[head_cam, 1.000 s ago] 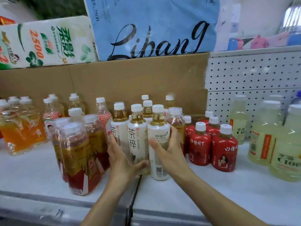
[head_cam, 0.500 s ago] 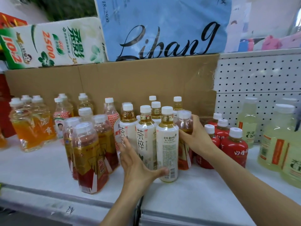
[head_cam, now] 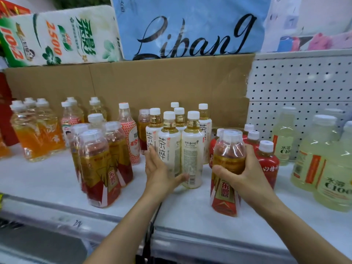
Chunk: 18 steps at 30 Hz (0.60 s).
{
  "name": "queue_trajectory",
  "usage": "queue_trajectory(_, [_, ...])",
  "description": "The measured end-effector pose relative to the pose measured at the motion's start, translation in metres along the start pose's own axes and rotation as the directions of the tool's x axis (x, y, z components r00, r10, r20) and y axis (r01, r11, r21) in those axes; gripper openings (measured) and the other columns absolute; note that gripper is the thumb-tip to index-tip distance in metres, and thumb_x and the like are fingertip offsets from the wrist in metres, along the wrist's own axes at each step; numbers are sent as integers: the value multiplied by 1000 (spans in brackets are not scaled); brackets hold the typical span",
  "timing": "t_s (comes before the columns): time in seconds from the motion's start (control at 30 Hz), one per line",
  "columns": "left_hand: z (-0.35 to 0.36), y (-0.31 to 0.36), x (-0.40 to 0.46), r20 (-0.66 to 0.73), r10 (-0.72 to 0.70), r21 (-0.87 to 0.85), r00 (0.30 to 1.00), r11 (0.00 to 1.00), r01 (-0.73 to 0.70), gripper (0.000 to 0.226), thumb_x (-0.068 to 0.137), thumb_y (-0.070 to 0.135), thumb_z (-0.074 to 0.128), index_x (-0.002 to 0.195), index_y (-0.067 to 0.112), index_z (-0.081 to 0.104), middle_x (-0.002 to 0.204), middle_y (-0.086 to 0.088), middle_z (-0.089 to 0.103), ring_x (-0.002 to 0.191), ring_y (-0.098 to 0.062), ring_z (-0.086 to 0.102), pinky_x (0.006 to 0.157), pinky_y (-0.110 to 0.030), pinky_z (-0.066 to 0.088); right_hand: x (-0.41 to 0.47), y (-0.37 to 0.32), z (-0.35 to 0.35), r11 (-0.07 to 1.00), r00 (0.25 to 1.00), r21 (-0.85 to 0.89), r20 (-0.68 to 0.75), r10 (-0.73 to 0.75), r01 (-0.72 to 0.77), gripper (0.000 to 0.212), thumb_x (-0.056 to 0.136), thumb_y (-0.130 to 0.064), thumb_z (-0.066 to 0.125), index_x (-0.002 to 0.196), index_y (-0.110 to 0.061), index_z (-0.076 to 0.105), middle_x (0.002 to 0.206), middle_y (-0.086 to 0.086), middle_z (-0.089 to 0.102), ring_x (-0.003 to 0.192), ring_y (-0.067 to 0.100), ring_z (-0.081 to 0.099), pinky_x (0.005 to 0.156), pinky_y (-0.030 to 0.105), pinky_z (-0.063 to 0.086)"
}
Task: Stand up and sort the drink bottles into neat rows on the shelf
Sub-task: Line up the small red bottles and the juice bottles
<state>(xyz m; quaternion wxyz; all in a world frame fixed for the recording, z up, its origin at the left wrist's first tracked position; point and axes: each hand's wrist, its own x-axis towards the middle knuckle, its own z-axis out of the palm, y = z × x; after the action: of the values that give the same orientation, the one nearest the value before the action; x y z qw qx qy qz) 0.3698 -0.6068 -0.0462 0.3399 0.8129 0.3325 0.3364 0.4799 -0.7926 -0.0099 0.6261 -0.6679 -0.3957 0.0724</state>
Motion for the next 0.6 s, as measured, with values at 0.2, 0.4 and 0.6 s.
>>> queue_trajectory(0.2, [-14, -3, -39, -76, 159, 28, 984, 987, -157, 107, 72, 49, 82, 153, 33, 14, 156, 14, 23, 143, -4, 19, 119, -39, 26, -10, -1, 5, 999, 999, 35, 28, 15, -16, 66, 64, -34, 83, 115, -40, 41, 107, -15, 59, 94, 3, 61, 70, 21, 48])
queue_trajectory(0.4, [-51, -19, -90, -265, 241, 100, 934, 970, -222, 68, 84, 39, 73, 141, 37, 36, 135, 20, 41, 125, 4, 35, 107, -21, 32, -25, -10, 31, 993, 988, 115, 153, -10, -8, 65, 49, -52, 76, 107, -45, 47, 106, -13, 64, 96, 4, 64, 72, 21, 49])
queue_trajectory(0.6, [-97, -41, -92, -420, 240, 108, 876, 971, -214, 64, 84, 31, 76, 133, 40, 36, 123, 18, 41, 119, -5, 43, 104, -25, 42, -32, -23, 75, 985, 982, 170, 182, -51, 20, 73, 54, -46, 78, 120, -38, 49, 109, -10, 65, 96, 3, 66, 76, 25, 54])
